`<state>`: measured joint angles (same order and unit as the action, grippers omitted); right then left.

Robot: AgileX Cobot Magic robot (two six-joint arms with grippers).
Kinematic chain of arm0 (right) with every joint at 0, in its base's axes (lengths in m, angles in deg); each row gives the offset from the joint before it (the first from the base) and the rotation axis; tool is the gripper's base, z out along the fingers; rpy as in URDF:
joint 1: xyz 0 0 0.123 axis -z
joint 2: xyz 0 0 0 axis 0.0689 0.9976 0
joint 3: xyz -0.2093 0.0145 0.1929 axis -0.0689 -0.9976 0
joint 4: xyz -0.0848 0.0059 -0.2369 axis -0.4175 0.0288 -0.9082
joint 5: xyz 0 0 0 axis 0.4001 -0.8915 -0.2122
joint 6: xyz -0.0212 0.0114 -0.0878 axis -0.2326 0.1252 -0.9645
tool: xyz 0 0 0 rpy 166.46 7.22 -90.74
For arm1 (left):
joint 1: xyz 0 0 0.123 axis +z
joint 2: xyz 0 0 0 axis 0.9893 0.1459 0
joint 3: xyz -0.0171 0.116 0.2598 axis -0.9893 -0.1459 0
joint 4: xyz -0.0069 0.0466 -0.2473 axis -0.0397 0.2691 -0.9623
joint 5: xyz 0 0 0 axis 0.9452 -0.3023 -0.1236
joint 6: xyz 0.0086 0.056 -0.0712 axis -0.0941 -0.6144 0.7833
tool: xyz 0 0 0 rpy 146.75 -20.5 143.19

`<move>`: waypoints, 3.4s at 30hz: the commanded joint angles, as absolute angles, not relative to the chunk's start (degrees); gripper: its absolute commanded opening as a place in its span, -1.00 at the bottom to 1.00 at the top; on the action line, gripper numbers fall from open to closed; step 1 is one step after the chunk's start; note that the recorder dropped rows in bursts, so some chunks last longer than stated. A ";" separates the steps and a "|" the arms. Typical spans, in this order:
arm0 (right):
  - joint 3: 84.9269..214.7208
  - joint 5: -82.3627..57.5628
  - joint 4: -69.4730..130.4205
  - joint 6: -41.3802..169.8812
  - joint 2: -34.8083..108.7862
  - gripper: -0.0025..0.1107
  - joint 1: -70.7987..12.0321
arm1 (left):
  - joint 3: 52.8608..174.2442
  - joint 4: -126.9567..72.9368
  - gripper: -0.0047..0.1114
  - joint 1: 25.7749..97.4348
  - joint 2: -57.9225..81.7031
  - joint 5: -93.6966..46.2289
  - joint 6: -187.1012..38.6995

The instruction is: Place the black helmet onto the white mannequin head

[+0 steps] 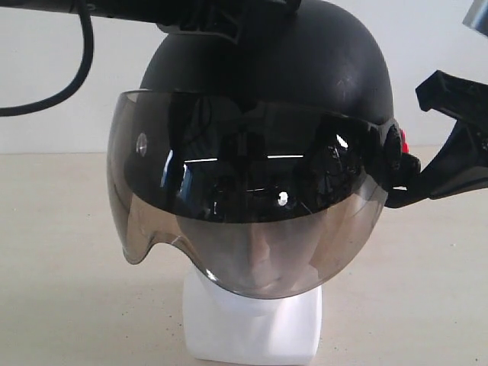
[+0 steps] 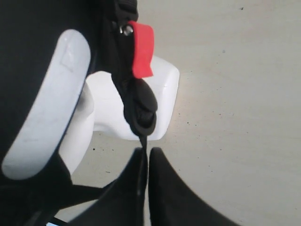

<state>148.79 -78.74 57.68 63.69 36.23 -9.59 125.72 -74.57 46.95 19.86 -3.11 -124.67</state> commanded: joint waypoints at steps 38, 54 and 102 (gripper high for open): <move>163.16 -82.36 55.64 55.15 29.41 -0.96 -8.49 | 125.51 -73.49 -0.84 47.33 13.78 -0.21 -123.52; 149.74 -63.91 63.11 48.96 16.98 -0.96 -8.49 | 123.19 -43.69 -0.84 68.96 7.96 7.34 -99.56; 138.07 -57.64 86.71 34.13 26.03 -0.96 -8.49 | 122.16 -85.48 -0.84 81.04 21.82 30.94 -132.98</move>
